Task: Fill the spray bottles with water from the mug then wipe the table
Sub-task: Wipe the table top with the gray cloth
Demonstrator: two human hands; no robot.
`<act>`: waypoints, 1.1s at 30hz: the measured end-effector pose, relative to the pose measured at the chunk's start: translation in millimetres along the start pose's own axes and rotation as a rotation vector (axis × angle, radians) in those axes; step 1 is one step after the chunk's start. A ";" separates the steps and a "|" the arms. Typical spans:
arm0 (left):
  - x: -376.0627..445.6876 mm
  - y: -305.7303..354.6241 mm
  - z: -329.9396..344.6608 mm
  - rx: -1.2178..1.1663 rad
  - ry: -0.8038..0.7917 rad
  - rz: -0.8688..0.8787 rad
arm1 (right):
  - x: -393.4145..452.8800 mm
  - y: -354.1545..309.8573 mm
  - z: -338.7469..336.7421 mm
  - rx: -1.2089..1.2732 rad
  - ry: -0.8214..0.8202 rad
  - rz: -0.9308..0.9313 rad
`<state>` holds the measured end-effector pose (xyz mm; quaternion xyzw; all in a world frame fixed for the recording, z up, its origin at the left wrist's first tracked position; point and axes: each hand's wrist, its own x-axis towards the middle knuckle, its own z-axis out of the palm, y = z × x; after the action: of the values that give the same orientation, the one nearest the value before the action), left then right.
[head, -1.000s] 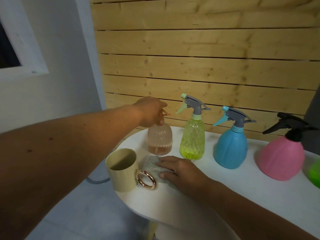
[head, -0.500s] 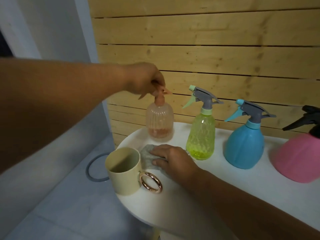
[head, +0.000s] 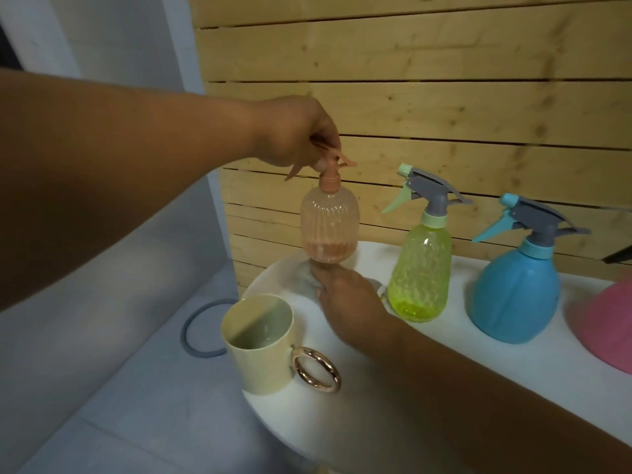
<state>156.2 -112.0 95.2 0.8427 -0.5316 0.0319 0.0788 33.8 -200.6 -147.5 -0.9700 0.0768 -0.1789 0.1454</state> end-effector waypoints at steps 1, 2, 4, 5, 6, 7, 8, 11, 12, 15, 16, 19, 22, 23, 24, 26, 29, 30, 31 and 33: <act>0.3 0.3 4.5 0.002 -0.010 0.006 | -13.3 -1.5 -4.9 0.027 -0.033 -0.026; 0.6 2.8 8.6 0.006 -0.021 0.013 | -25.8 -2.8 -13.7 0.043 -0.074 -0.036; 2.6 6.2 18.9 0.003 -0.047 0.022 | -46.0 -4.6 -25.7 0.052 -0.166 -0.018; 1.7 7.0 24.5 -0.006 -0.055 0.021 | -52.4 -4.8 -28.3 0.065 -0.190 -0.010; 1.4 9.1 30.5 -0.019 -0.067 0.018 | -58.6 -4.6 -32.4 0.071 -0.198 0.006; 0.3 8.3 36.8 -0.033 -0.079 0.009 | -61.9 -4.8 -33.1 0.070 -0.201 0.021; -0.1 7.9 42.3 -0.042 -0.089 0.007 | -65.9 -6.0 -35.1 0.065 -0.202 0.035; -1.8 10.5 55.2 -0.054 -0.097 0.012 | -82.6 -6.6 -43.2 0.035 -0.197 0.067; -2.2 11.1 57.1 -0.063 -0.101 0.009 | -88.6 -7.5 -45.8 0.015 -0.196 0.066; -1.2 13.2 58.4 -0.105 -0.115 0.014 | -104.4 -9.1 -54.3 -0.027 -0.199 0.092; -1.1 14.2 58.5 -0.112 -0.121 0.016 | -108.9 -10.1 -58.1 -0.050 -0.200 0.109; 0.7 18.9 59.5 -0.084 -0.128 0.025 | -121.2 -6.3 -68.2 -0.151 -0.183 0.123; 2.4 19.2 60.2 -0.044 -0.138 0.025 | -131.7 -2.4 -72.4 -0.164 -0.133 0.081; 3.3 18.1 60.6 -0.045 -0.138 0.022 | -132.4 0.7 -71.9 -0.171 -0.089 0.053; 3.7 16.6 61.5 -0.057 -0.139 0.018 | -134.6 5.5 -69.5 -0.142 -0.053 0.061; 4.7 15.0 63.0 -0.082 -0.135 0.013 | -138.5 15.0 -61.7 -0.113 -0.002 0.054; 6.1 13.6 65.1 -0.110 -0.140 0.008 | -140.3 19.8 -49.1 -0.140 0.000 0.067; 6.1 13.0 64.9 -0.125 -0.148 0.007 | -141.5 20.7 -45.1 -0.134 0.024 0.058; 6.0 12.5 64.5 -0.136 -0.158 0.010 | -142.2 20.7 -43.7 -0.135 0.039 0.049; 5.3 13.4 62.8 -0.130 -0.178 0.008 | -144.1 19.0 -44.4 -0.127 0.030 0.052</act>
<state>144.6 -132.9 35.3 0.8331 -0.5409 -0.0775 0.0856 -117.6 -200.9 -160.5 -0.9722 0.1154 -0.1840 0.0868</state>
